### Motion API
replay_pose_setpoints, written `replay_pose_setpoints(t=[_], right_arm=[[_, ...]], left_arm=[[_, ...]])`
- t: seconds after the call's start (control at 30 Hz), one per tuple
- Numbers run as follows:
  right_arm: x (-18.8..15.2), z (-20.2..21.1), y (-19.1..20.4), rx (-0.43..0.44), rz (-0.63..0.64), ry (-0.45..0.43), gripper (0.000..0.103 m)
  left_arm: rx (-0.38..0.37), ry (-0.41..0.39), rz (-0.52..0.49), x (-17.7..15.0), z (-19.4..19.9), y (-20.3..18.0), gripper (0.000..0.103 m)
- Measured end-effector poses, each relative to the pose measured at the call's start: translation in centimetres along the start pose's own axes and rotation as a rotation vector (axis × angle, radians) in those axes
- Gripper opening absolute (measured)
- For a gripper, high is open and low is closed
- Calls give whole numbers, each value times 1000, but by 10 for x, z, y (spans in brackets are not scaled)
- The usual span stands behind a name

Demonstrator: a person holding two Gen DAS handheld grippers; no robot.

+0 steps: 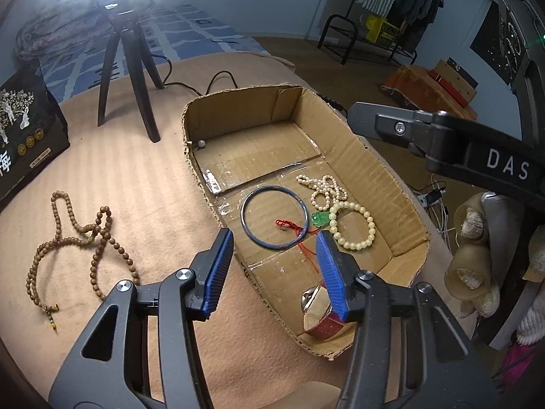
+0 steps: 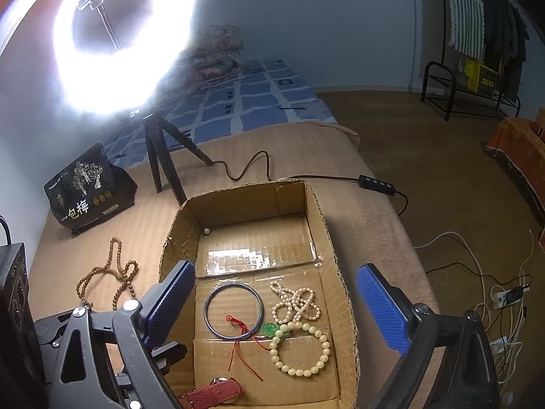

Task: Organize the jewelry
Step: 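Open both tools to drop the earring and necklace into the box, then move both tools back to the second pearl earring and the wooden bead mala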

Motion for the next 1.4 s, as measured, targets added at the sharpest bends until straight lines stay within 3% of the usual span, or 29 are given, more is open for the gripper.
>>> replay_pose_setpoints(t=[0.67,1.03,1.4], right_arm=[[6,24,27,39,11,-44,100],[8,33,78,125,40,-49,100],[-9,24,140,217,97,4,100]], left_arm=[[46,-29,12,-7,52,35,52],[109,-57,50,-22,107,96,52],[168,-37,99,-61,147,160,51]])
Point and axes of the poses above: each gripper's, at about its wrist camera, not at the fingertips, and z roughly against the way its jaws point, y to its left, x to its top, the point moved 10 cm from there along -z, roughly the way its jaws point, and after that the axes turned 11 degrees about -y, right-handed, at the moved point
